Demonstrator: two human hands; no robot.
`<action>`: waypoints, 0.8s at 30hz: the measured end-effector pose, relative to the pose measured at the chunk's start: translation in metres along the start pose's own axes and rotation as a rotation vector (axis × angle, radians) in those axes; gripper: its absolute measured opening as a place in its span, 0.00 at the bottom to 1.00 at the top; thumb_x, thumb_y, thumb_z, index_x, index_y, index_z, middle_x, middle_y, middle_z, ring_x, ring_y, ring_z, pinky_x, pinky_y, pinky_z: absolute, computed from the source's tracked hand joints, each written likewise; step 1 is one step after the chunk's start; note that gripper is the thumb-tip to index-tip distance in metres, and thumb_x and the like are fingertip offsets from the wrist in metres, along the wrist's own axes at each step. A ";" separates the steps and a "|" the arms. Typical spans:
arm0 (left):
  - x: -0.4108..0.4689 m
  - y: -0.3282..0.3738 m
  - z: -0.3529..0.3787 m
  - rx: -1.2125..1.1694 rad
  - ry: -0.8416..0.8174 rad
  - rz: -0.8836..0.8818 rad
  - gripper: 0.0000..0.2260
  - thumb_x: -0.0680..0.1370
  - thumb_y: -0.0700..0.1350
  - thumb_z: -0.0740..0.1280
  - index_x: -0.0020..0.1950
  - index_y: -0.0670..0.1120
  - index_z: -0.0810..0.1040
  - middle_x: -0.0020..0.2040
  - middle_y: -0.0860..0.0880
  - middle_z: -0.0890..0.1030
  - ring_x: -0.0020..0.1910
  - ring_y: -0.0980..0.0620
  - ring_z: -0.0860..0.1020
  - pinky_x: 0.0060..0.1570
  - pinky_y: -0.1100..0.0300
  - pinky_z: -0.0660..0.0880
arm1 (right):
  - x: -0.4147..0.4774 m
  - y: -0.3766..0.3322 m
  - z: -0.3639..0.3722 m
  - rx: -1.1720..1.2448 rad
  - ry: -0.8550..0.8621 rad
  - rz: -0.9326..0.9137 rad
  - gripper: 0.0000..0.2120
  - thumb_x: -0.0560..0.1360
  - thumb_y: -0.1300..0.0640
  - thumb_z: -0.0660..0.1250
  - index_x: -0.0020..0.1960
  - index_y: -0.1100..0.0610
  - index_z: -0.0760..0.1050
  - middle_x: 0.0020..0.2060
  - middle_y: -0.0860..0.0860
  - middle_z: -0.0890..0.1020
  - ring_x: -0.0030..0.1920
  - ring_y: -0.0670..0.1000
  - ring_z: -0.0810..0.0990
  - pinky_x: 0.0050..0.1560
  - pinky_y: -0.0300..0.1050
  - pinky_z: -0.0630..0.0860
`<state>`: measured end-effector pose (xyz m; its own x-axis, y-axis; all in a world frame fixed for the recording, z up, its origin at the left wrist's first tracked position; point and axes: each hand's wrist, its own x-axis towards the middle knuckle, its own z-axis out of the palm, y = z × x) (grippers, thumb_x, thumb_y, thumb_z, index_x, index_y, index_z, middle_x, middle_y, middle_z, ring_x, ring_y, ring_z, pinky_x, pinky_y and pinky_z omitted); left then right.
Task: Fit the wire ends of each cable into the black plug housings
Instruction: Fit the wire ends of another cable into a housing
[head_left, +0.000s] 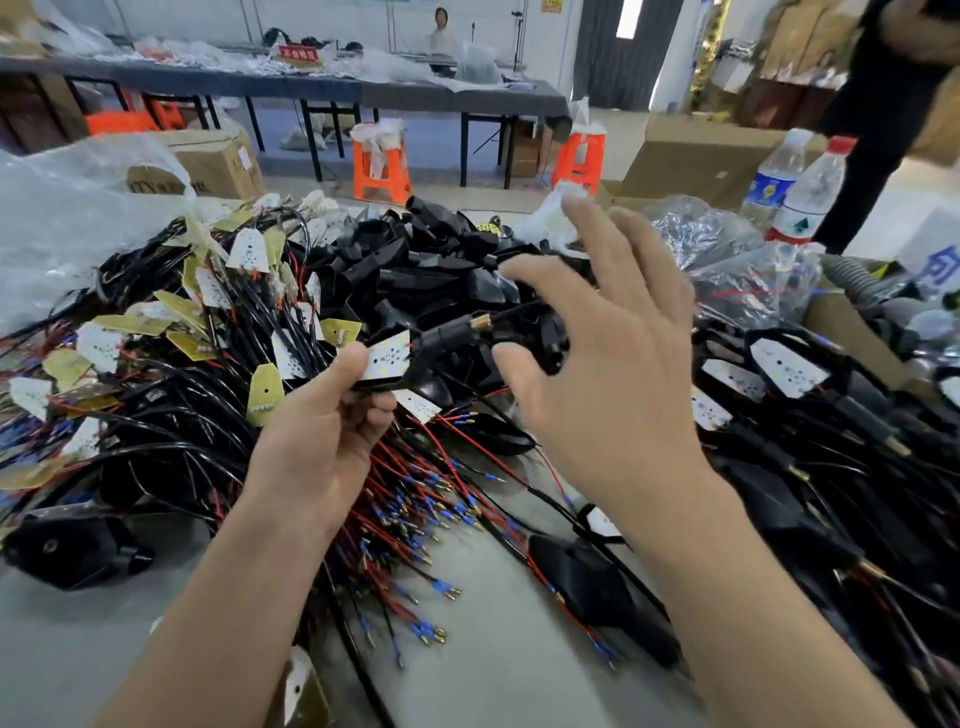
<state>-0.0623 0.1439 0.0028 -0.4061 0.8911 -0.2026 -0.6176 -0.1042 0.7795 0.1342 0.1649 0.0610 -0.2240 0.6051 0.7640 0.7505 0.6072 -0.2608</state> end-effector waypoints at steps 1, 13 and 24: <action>-0.001 0.001 0.000 -0.015 0.005 -0.005 0.17 0.78 0.44 0.73 0.28 0.47 0.85 0.36 0.48 0.79 0.26 0.55 0.77 0.26 0.69 0.74 | 0.009 -0.002 -0.001 -0.006 -0.130 -0.044 0.14 0.73 0.50 0.71 0.58 0.48 0.82 0.67 0.46 0.79 0.72 0.53 0.69 0.73 0.48 0.56; -0.022 -0.015 0.074 0.074 -0.229 -0.070 0.07 0.84 0.41 0.66 0.52 0.39 0.81 0.37 0.47 0.85 0.33 0.54 0.83 0.35 0.64 0.80 | 0.037 0.019 -0.099 -0.343 -0.410 -0.043 0.11 0.80 0.46 0.64 0.48 0.47 0.83 0.35 0.46 0.84 0.40 0.55 0.81 0.43 0.51 0.79; -0.048 -0.116 0.197 0.511 -0.595 0.008 0.27 0.78 0.33 0.70 0.75 0.48 0.74 0.64 0.54 0.80 0.66 0.56 0.79 0.59 0.65 0.76 | -0.069 0.134 -0.141 -0.560 -0.268 0.567 0.10 0.82 0.49 0.62 0.51 0.49 0.81 0.44 0.53 0.86 0.48 0.62 0.81 0.39 0.50 0.65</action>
<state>0.1619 0.2002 0.0393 0.1094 0.9931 0.0429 -0.1711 -0.0237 0.9850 0.3378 0.1324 0.0564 0.1928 0.8863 0.4211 0.9757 -0.1278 -0.1777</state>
